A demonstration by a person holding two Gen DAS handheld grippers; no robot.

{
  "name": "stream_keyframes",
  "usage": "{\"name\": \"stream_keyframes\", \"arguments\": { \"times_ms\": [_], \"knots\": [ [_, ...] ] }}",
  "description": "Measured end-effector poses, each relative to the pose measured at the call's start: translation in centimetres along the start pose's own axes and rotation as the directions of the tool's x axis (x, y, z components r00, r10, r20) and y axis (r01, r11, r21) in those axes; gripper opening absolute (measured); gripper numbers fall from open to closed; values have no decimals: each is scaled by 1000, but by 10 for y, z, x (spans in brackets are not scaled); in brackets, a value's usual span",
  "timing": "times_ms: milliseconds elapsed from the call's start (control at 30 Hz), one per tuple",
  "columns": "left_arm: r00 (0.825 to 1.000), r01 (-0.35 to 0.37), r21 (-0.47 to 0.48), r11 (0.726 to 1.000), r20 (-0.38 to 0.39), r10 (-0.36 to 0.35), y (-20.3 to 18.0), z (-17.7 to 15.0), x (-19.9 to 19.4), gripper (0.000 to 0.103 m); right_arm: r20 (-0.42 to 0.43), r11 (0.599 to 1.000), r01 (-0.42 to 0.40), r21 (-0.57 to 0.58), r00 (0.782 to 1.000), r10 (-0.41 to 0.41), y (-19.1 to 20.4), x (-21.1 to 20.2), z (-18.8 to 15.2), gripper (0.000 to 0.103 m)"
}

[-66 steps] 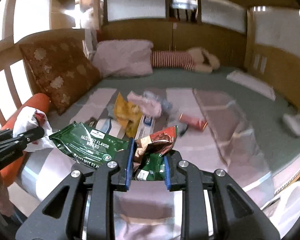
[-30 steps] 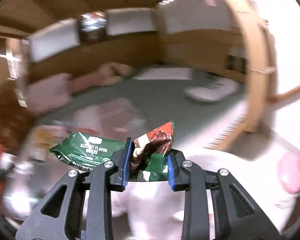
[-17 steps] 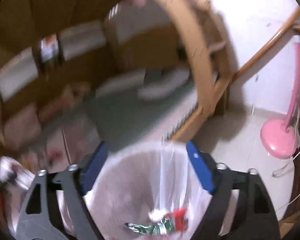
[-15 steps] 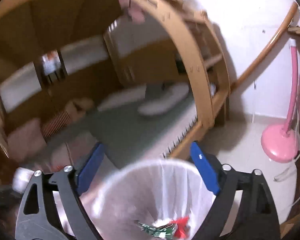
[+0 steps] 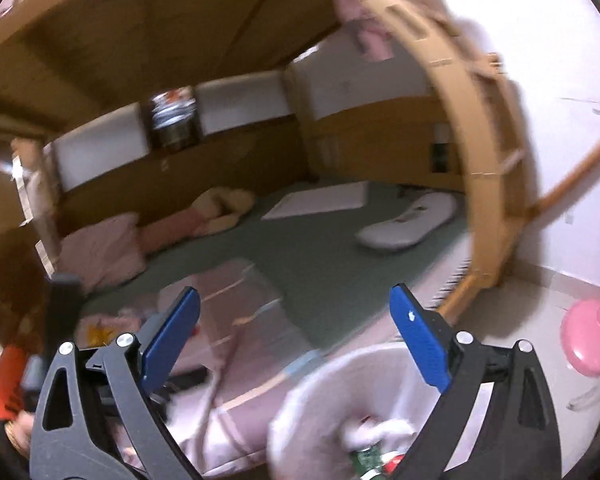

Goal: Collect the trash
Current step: 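Open the right tool over the bin while the left tool releases the white bag, then move both open tools back above the remaining trash on the bed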

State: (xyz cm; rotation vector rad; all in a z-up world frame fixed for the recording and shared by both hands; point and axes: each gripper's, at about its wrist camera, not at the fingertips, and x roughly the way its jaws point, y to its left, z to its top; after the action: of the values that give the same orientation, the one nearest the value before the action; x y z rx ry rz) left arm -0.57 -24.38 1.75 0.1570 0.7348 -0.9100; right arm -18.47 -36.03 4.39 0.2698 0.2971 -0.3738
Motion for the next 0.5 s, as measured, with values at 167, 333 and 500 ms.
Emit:
{"name": "stream_keyframes", "arguments": {
  "times_ms": [167,333,500],
  "knots": [
    [960,-258,-155,954,70,271,98,-22,-81,100,-139,971,-173,-165,979,151,106,58,-19,94],
    [875,-456,-343,821,-6,483,178,-62,-140,100,-297,905,-375,-200,904,309,212,107,-40,94],
    [858,-486,-421,766,-59,511,228,-91,-152,100,-354,857,-441,-268,872,337,280,129,-56,93]
  ]
}}
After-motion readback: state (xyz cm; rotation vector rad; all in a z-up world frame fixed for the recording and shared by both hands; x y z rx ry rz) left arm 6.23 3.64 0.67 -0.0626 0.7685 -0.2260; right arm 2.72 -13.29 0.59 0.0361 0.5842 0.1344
